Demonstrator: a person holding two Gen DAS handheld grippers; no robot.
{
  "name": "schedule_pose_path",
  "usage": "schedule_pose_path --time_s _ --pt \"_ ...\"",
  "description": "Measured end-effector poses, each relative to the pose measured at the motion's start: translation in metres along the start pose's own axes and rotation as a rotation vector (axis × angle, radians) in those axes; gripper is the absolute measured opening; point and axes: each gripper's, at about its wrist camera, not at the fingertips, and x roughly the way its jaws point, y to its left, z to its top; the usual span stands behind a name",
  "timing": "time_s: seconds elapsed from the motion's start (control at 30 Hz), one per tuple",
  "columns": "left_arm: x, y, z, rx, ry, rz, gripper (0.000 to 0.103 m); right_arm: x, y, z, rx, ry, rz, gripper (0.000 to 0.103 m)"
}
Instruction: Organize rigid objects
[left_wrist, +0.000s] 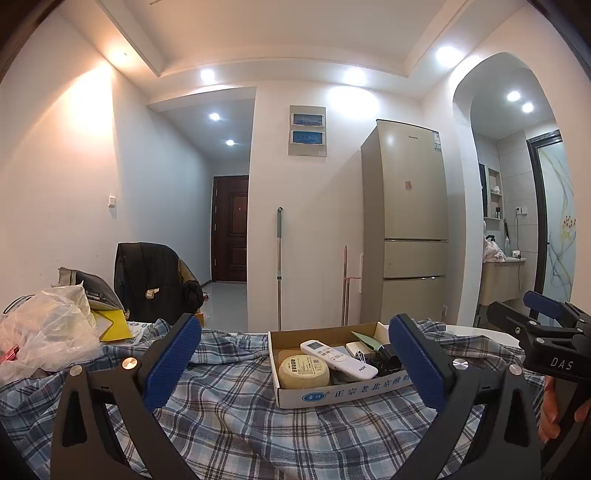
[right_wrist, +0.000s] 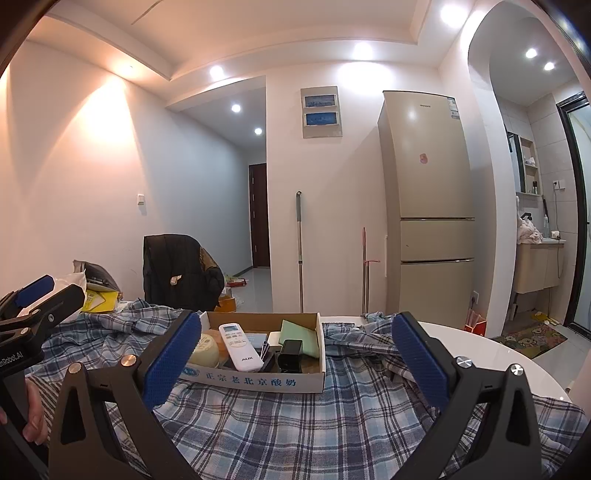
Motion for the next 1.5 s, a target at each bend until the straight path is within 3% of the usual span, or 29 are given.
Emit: schedule_pose_path --time_s 1.5 --pt "-0.0019 -0.0039 -0.0023 0.011 -0.019 0.000 0.103 0.0014 -0.0049 0.0012 0.000 0.011 0.004 0.103"
